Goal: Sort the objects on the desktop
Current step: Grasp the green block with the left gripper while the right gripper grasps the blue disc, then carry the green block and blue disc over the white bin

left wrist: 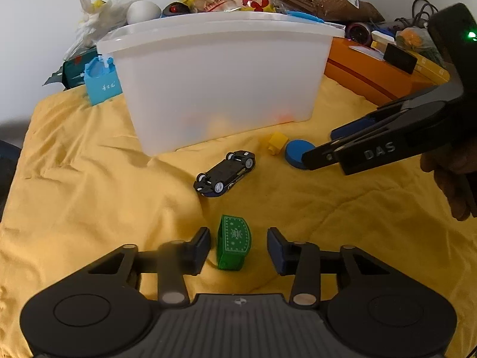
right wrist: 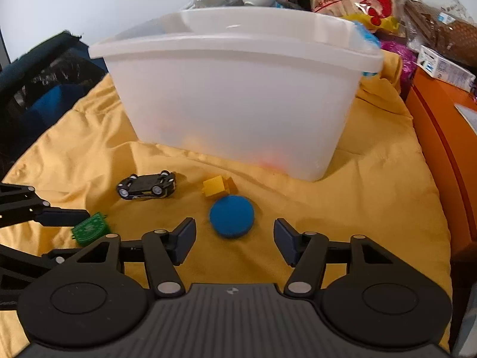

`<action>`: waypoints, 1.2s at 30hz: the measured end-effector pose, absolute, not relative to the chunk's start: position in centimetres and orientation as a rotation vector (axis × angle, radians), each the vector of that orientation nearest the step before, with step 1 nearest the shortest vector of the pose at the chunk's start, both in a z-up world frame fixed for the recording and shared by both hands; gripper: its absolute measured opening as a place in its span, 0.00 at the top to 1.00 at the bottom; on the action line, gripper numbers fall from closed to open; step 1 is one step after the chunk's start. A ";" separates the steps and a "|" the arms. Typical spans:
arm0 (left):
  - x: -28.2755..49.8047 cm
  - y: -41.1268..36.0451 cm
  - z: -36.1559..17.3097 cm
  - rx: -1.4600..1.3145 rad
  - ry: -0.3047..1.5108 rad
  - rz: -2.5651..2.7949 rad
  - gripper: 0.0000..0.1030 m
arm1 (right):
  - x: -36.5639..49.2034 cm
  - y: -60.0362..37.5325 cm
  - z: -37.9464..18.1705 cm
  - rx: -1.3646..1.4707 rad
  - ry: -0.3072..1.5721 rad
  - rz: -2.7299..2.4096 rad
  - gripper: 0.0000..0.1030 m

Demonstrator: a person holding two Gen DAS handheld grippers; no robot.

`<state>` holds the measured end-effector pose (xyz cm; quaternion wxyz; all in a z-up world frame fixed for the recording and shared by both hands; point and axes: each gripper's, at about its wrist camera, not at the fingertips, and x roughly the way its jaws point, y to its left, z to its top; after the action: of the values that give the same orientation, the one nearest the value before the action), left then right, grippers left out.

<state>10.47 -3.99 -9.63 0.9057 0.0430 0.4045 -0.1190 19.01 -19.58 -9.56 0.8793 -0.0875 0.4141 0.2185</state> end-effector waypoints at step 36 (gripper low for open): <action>10.9 0.3 1.2 -0.053 0.669 -0.181 0.77 | 15.7 -23.5 -0.1 0.054 0.701 0.505 0.59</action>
<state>10.92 0.33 1.24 0.9402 -0.0260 0.3280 -0.0885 15.72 -23.52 -0.09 0.9078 0.0261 0.3396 0.2447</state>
